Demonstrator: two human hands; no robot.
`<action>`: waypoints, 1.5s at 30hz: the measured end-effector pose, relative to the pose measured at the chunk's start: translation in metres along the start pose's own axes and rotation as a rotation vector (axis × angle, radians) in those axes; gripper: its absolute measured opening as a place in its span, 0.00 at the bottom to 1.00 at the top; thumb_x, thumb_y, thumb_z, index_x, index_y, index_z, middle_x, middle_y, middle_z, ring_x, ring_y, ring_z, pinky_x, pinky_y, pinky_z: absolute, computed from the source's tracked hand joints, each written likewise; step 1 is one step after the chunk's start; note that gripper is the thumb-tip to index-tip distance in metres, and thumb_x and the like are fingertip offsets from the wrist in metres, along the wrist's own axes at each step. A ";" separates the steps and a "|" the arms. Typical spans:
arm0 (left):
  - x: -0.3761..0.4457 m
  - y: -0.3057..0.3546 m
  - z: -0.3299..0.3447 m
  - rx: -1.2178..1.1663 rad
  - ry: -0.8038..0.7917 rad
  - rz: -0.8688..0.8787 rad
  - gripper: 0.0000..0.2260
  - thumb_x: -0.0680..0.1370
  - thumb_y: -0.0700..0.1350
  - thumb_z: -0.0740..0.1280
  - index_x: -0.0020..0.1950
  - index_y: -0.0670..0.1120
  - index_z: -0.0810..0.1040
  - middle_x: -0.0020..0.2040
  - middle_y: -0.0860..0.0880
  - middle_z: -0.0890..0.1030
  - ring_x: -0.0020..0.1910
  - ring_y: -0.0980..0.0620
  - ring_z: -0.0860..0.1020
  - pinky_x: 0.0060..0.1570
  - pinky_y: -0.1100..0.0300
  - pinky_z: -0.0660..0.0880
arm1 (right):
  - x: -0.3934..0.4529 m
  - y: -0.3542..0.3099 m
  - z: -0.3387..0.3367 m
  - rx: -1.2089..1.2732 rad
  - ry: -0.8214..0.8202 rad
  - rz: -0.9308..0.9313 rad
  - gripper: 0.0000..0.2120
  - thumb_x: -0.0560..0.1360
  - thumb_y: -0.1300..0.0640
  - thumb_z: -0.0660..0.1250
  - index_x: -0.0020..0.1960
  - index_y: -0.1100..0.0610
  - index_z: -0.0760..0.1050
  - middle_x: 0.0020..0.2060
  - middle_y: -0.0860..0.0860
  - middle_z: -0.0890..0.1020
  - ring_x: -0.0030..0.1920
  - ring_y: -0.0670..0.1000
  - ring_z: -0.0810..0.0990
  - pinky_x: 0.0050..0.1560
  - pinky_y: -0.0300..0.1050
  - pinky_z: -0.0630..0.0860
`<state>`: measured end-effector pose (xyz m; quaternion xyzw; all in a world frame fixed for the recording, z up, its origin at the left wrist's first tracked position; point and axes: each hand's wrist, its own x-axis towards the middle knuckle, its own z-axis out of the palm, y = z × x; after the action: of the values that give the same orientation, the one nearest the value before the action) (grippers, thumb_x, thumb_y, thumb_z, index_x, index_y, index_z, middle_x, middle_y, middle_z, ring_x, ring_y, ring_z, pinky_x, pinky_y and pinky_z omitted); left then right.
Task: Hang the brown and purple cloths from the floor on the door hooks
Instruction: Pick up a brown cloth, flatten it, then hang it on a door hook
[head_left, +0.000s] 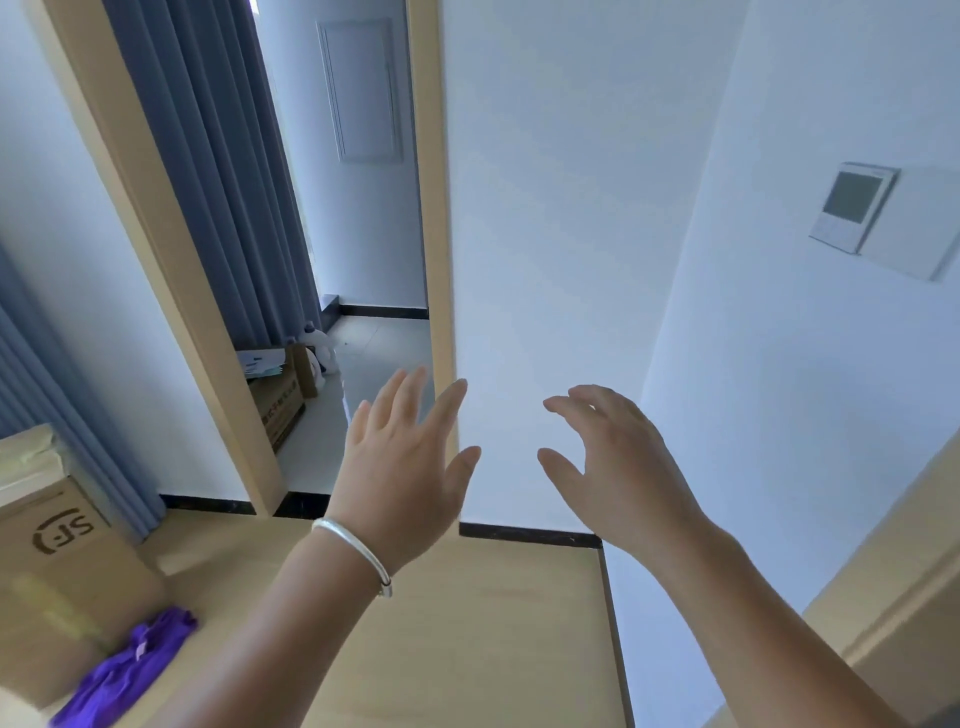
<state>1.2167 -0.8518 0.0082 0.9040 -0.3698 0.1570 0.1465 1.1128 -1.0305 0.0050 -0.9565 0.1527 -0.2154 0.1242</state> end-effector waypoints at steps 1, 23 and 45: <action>0.018 -0.012 0.007 -0.004 0.008 -0.006 0.27 0.80 0.59 0.54 0.76 0.56 0.51 0.78 0.47 0.52 0.77 0.47 0.47 0.74 0.45 0.51 | 0.021 -0.001 0.009 -0.004 -0.004 -0.007 0.22 0.77 0.46 0.62 0.70 0.47 0.67 0.70 0.47 0.67 0.71 0.48 0.63 0.72 0.48 0.60; 0.161 -0.380 0.023 0.104 0.148 -0.593 0.26 0.79 0.59 0.54 0.76 0.57 0.54 0.78 0.49 0.55 0.77 0.48 0.48 0.74 0.45 0.52 | 0.385 -0.231 0.245 0.255 -0.227 -0.531 0.21 0.76 0.50 0.66 0.68 0.49 0.71 0.65 0.46 0.71 0.67 0.49 0.67 0.65 0.41 0.62; -0.002 -0.583 0.004 0.358 0.205 -1.693 0.27 0.78 0.58 0.60 0.76 0.55 0.58 0.77 0.47 0.57 0.77 0.49 0.50 0.73 0.49 0.52 | 0.408 -0.592 0.477 0.482 -0.806 -1.513 0.24 0.75 0.48 0.67 0.69 0.47 0.69 0.64 0.44 0.70 0.64 0.47 0.69 0.69 0.50 0.66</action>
<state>1.6329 -0.4532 -0.0833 0.8659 0.4717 0.1315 0.1022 1.8198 -0.5433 -0.0811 -0.7521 -0.6248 0.0868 0.1908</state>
